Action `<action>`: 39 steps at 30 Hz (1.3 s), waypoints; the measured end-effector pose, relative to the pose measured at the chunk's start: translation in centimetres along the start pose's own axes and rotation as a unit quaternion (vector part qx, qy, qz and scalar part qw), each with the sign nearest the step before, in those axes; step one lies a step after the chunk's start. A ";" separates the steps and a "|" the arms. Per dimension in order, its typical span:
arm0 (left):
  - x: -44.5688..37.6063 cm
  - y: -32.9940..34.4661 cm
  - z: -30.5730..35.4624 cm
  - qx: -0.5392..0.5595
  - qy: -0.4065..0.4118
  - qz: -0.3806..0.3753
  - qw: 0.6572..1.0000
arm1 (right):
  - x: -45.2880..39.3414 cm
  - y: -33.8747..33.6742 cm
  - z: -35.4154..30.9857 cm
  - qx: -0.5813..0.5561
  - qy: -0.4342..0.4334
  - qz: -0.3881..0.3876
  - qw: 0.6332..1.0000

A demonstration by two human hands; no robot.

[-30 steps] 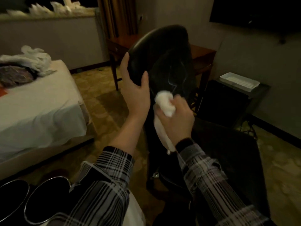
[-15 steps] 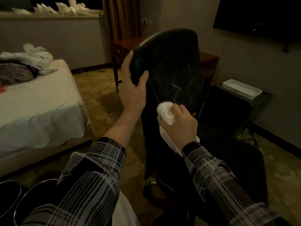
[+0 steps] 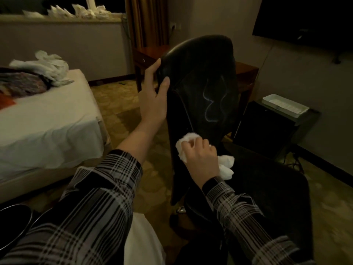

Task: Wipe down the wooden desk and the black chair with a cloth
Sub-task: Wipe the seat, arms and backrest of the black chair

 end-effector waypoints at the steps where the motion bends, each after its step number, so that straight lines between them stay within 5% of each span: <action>1: -0.1 -0.1 0.0 -0.003 -0.012 -0.016 1.000 | 0.7 0.2 0.0 -0.006 -0.005 -0.027 1.000; 4: 0.1 -0.1 0.1 0.007 -0.028 -0.047 0.998 | 1.1 -1.1 1.1 -0.102 0.024 -0.055 0.993; 8: 0.5 0.0 0.4 0.013 -0.020 -0.038 0.999 | -1.9 -6.3 0.1 -0.172 0.024 0.060 0.983; 15: 0.5 0.2 -0.5 -0.010 -0.024 -0.009 1.000 | 1.1 2.8 -1.8 -0.037 0.052 -0.019 0.998; 22: 1.1 0.9 -0.6 0.002 -0.009 -0.015 1.000 | 5.6 9.3 -2.3 -0.166 0.079 -0.265 0.947; 24: 1.9 1.1 -1.3 0.016 -0.014 -0.032 0.999 | 5.3 7.2 -1.1 -0.228 0.100 -0.227 0.942; 29: 3.6 2.0 -3.4 0.009 -0.134 -0.098 0.986 | 1.2 -2.3 1.5 -0.215 0.052 0.112 0.969; 34: 5.5 2.6 -4.9 0.030 -0.174 -0.147 0.973 | 0.1 -0.1 -0.1 -0.079 -0.020 0.147 0.986; 39: 8.7 2.7 -7.9 0.026 -0.204 -0.118 0.971 | 2.8 5.2 -1.2 -0.082 0.028 0.082 0.993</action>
Point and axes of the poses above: each hand's wrist, its own x-axis away from the middle knuckle, its own y-axis out of the palm, z = x × y, the point moved 7 cm from there along -x, towards the middle knuckle, and after that the axes turned 12 degrees about -z, right-handed, at the moved point
